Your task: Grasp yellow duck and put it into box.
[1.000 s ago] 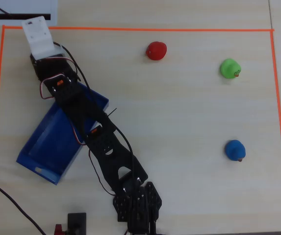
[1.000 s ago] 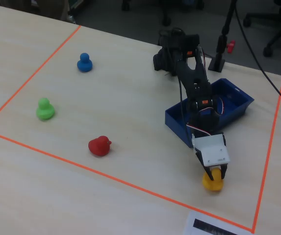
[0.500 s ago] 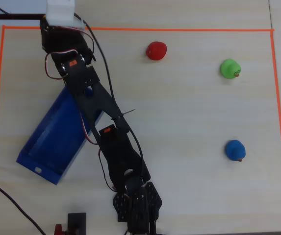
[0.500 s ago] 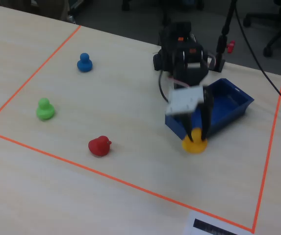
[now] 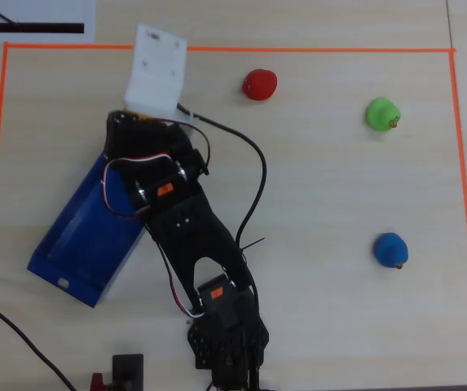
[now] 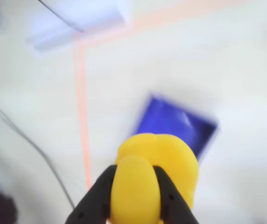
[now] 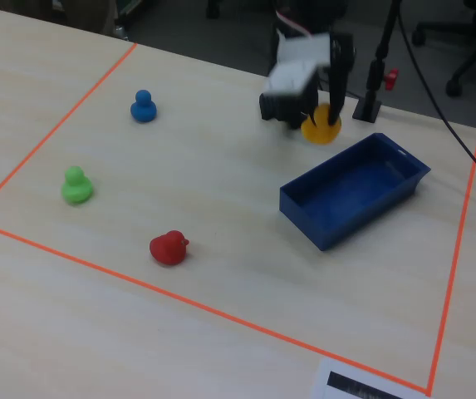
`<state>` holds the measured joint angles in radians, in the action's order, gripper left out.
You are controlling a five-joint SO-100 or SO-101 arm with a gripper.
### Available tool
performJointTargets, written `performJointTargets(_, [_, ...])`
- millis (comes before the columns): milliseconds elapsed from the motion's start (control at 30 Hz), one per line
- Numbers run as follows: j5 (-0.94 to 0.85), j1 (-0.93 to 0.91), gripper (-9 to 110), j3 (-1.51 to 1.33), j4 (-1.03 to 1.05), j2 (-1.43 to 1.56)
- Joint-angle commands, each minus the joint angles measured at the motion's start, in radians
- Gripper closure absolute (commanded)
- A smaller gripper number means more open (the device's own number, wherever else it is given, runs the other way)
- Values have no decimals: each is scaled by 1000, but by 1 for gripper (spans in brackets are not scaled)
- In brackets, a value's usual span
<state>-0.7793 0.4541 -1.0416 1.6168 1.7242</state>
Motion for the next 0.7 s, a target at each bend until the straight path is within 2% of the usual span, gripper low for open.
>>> performJointTargets(0, [91,83,101,-350,-55,63])
performJointTargets(333, [196,247,101,-456,-135,-6])
performJointTargets(667, [202,284,101,-689,-278,-63])
